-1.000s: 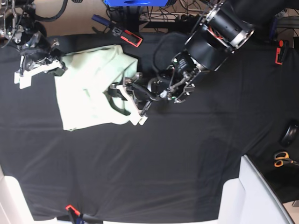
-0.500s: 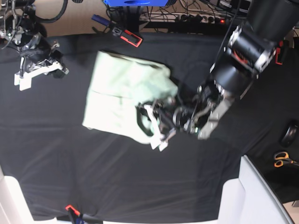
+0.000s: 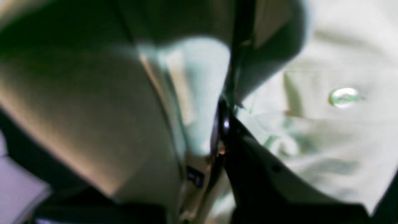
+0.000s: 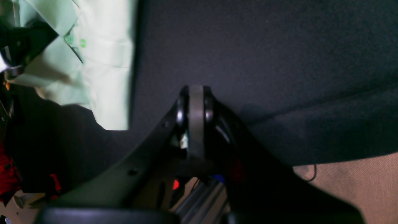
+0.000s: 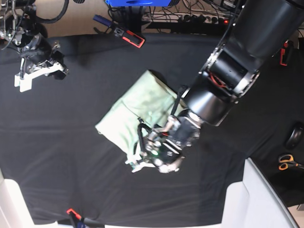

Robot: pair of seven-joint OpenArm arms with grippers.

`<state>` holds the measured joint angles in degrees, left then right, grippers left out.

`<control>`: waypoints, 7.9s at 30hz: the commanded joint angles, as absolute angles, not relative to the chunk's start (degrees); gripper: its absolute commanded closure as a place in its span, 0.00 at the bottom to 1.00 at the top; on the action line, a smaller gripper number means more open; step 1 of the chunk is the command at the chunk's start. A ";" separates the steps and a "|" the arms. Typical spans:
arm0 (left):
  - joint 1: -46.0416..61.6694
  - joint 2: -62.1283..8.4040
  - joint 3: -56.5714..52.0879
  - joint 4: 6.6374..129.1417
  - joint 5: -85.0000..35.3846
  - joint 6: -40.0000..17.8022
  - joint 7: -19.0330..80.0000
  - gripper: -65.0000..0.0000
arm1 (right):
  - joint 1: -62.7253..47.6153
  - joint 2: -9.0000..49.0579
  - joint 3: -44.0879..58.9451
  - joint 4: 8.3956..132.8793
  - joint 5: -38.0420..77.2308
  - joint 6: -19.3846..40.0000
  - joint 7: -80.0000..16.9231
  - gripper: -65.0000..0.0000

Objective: Fold the T-shirt properly

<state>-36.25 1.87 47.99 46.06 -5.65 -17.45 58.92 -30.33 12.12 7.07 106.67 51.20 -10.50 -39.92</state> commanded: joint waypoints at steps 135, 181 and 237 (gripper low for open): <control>-9.36 7.34 24.04 88.40 27.56 -21.32 49.89 1.00 | -26.07 19.56 6.55 107.65 51.38 -9.89 -44.44 1.00; 1.10 6.20 18.24 66.59 27.47 -16.48 11.30 1.00 | 2.68 19.91 -27.91 80.13 29.67 -1.98 -36.00 1.00; 7.87 3.65 10.51 80.04 27.38 -12.35 11.30 1.00 | 5.05 25.36 -27.82 75.65 29.58 -2.07 -30.20 1.00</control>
